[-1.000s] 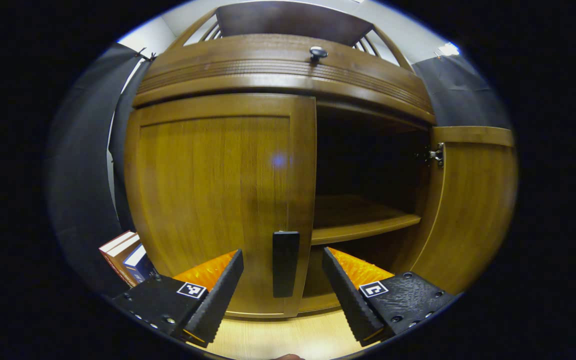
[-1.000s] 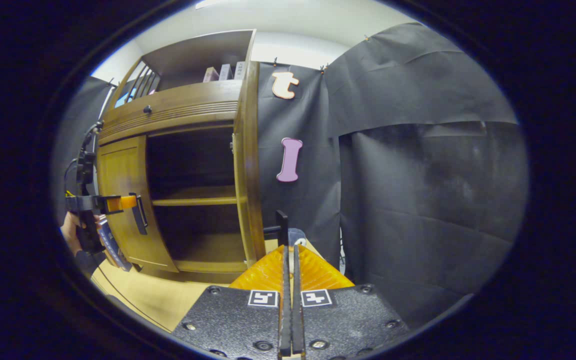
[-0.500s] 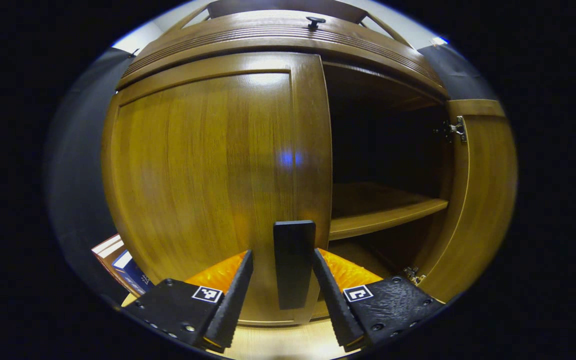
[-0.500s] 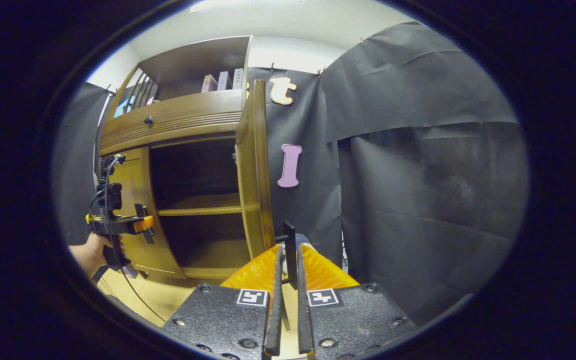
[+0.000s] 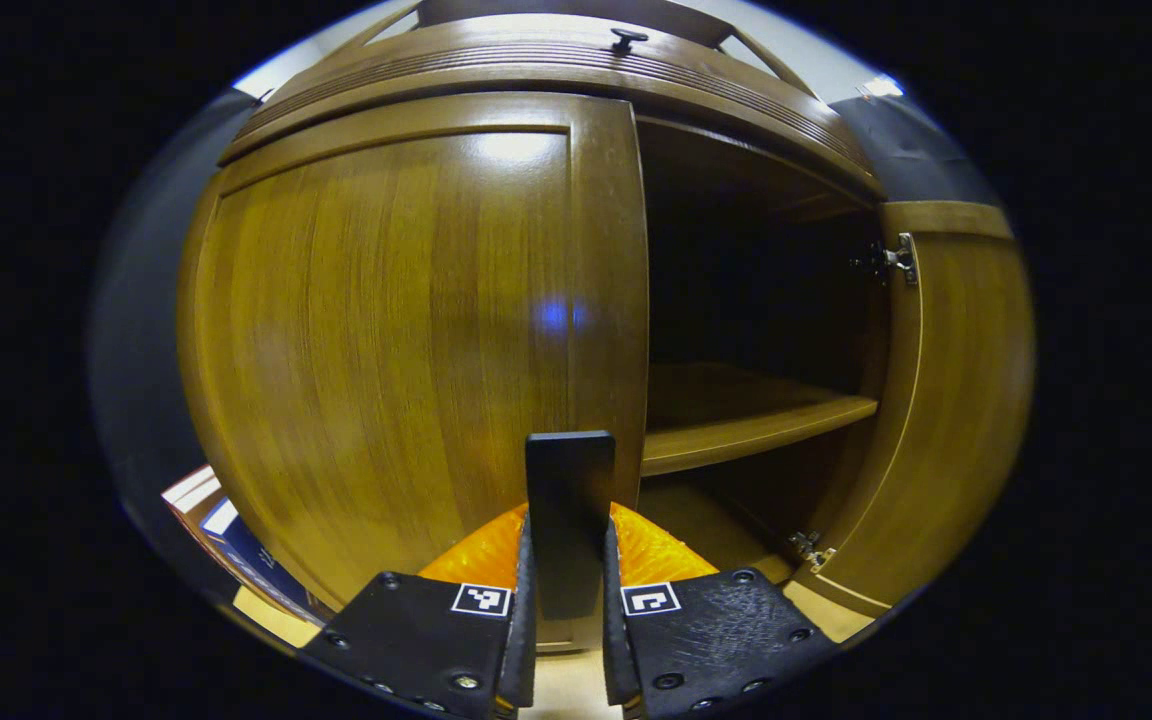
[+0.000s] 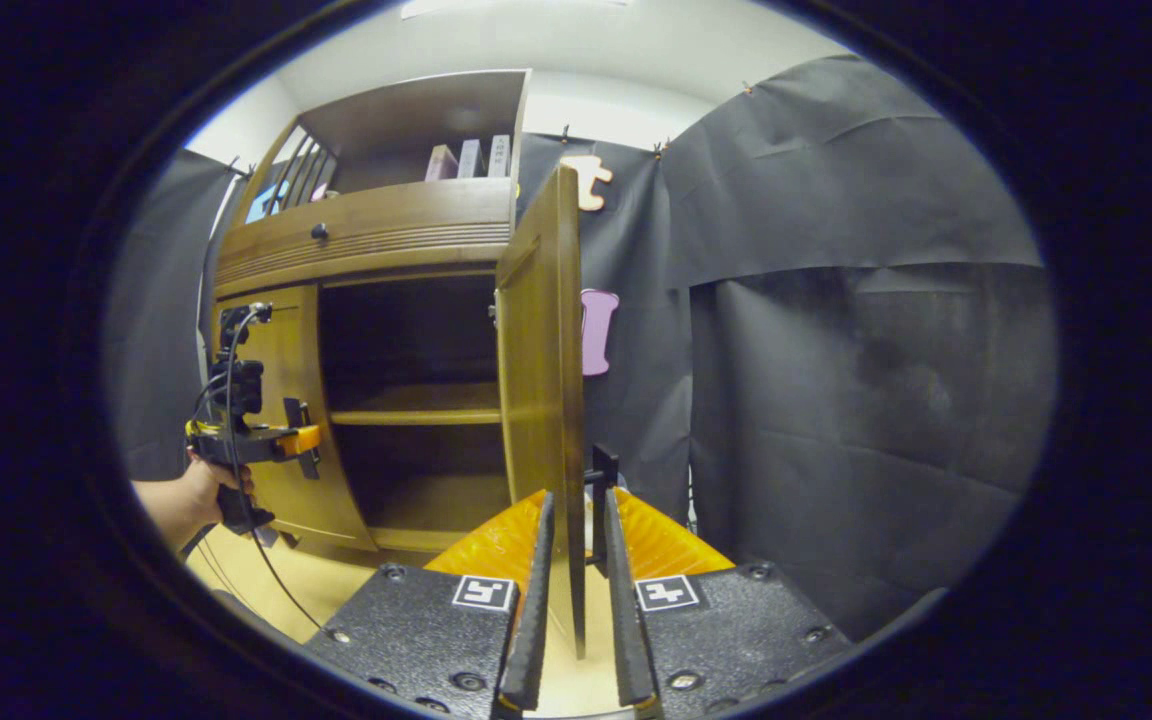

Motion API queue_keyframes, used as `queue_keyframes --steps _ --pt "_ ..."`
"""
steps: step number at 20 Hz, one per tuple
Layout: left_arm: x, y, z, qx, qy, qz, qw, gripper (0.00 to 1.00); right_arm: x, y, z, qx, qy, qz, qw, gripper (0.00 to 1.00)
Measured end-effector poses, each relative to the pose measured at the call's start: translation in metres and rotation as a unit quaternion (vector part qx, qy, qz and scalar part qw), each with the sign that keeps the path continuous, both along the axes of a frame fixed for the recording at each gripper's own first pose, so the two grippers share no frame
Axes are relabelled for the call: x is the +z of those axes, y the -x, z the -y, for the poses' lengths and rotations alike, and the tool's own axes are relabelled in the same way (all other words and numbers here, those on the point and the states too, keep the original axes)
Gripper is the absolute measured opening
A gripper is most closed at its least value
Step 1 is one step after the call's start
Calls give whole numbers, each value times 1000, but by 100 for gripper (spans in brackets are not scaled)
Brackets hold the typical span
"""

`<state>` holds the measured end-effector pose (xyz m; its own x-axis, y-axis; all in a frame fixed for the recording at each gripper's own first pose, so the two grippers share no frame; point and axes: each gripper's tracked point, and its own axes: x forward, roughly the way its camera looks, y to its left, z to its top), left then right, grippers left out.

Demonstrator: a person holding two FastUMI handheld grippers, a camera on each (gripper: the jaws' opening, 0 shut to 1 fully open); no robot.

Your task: Open the right door of the double-door shoe cabinet with the right hand, and open the left door with the left hand.

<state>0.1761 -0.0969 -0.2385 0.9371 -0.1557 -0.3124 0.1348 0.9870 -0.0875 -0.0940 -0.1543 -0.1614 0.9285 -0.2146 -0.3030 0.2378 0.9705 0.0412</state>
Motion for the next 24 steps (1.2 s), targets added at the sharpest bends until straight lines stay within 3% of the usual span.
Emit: queue_keyframes --steps 2,3,4,5,23,24 --pt "0 4 -1 -7 -4 -5 1000 26 1 -1 -6 8 1 0 1000 29" --pt "0 5 -3 -9 -11 -4 1000 34 2 -3 -9 11 4 1 1000 31" --pt "1 7 -2 -11 -14 -2 1000 35 2 -4 -12 15 6 0 1000 31" --pt "1 9 -1 -13 -11 -2 1000 26 1 -7 -15 19 7 0 1000 31" --pt "16 104 -34 29 4 -29 999 25 -10 -45 -93 115 -12 -7 993 34" --pt "15 109 -37 32 2 -29 999 17 -11 -46 -96 120 -13 -9 993 33"
